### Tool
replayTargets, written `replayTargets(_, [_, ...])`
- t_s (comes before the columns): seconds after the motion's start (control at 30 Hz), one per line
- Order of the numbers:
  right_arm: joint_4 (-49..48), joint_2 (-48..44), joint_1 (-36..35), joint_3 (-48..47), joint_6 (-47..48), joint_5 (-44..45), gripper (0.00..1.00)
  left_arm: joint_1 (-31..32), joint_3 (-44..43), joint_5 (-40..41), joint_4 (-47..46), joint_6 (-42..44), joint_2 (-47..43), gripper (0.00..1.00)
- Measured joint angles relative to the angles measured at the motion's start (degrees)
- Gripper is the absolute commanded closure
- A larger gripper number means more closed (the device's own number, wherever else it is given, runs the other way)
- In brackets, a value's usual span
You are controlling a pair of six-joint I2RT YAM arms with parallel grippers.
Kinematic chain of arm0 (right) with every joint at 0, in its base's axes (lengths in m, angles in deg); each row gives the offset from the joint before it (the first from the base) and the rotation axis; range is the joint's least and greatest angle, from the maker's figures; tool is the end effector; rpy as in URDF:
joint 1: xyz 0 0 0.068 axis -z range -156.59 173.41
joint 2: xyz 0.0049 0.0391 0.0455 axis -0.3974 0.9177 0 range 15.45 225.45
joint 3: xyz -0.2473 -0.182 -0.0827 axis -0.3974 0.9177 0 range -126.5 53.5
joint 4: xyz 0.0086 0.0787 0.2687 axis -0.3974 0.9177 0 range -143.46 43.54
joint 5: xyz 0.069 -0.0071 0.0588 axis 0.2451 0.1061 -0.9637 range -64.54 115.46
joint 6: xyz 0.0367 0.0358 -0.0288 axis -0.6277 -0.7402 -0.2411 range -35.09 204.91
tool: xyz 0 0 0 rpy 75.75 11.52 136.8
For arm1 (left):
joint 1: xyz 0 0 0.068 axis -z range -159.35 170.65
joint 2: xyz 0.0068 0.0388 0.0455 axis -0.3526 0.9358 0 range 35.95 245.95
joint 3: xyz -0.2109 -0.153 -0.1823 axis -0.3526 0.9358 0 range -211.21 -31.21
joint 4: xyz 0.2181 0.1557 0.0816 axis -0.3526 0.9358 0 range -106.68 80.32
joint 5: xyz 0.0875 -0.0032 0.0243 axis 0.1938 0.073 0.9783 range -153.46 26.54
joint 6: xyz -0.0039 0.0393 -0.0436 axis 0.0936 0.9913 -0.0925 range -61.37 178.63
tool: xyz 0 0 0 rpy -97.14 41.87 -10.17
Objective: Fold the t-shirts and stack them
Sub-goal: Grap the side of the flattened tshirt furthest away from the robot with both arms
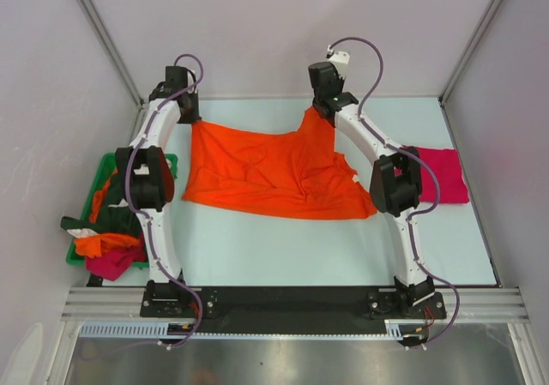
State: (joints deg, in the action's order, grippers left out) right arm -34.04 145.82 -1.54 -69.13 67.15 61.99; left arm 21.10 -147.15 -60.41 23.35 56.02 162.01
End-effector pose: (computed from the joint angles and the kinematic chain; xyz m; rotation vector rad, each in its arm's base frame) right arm 0.5437 0.2251 0.3244 0.2648 1.9317 -0.1622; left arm 0.5486 -0.0020 0.2874 -0.0697 2.4440 0.0415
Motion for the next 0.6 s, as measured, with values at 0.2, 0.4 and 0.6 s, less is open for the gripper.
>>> replayTargets(0.2, [-0.9, 1.6, 0.1, -3.2, 1.2, -0.9, 1.00, -2.0, 0.0, 0.7, 0.0, 0.0, 0.4, 1.00])
replayTargets(0.4, [-2.2, 1.6, 0.1, -6.0, 2.1, -1.2, 1.00, -3.3, 0.0, 1.3, 0.0, 0.0, 0.4, 1.00])
replayTargets(0.6, [-4.4, 1.6, 0.1, -7.4, 3.4, -1.6, 1.00, -3.5, 0.0, 1.3, 0.0, -0.1, 0.4, 1.00])
